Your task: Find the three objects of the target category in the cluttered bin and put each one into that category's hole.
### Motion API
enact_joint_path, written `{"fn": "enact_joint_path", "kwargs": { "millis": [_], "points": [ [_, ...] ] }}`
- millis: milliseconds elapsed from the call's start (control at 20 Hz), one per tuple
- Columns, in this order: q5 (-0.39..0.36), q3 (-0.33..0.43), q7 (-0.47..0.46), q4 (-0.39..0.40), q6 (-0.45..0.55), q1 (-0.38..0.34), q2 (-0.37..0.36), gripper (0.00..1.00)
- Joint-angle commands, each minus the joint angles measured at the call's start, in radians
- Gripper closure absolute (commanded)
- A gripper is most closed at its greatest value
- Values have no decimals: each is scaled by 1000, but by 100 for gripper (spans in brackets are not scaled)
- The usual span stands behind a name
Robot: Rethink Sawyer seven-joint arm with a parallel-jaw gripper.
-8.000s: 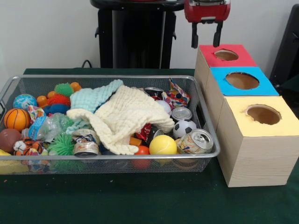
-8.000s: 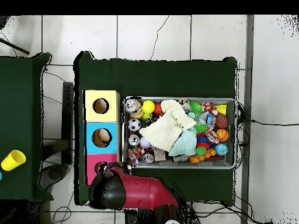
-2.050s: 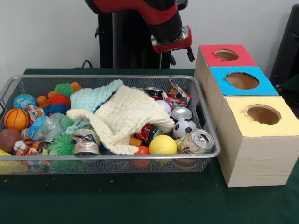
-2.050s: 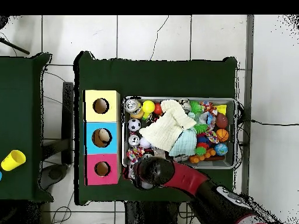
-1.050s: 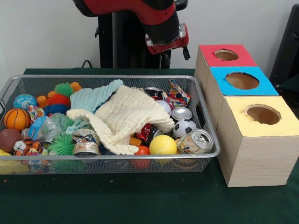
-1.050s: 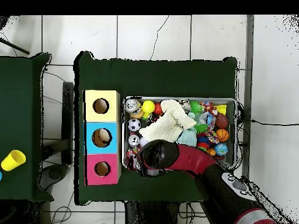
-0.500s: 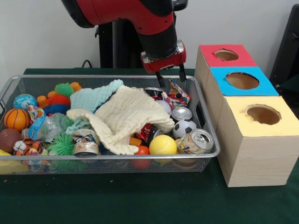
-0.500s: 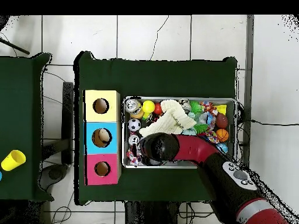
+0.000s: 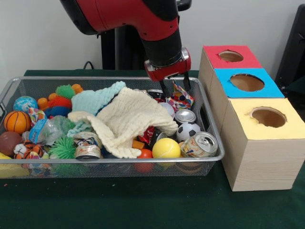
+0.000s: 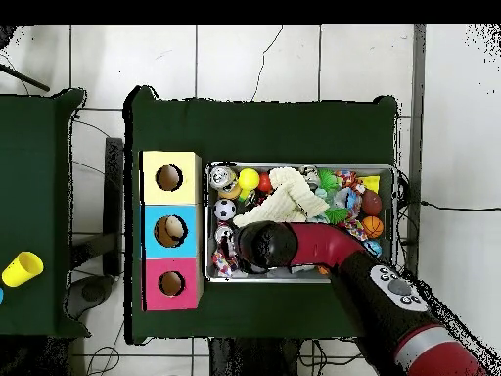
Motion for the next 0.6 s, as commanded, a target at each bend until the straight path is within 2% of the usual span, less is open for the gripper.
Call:
{"fn": "enact_joint_path", "kwargs": {
  "millis": [50, 250, 600],
  "points": [
    [-132, 41, -45, 53, -187, -63, 56, 0],
    [-161, 21, 20, 121, -270, -76, 46, 0],
    [-180, 7, 39, 131, -313, -79, 76, 0]
  ]
}}
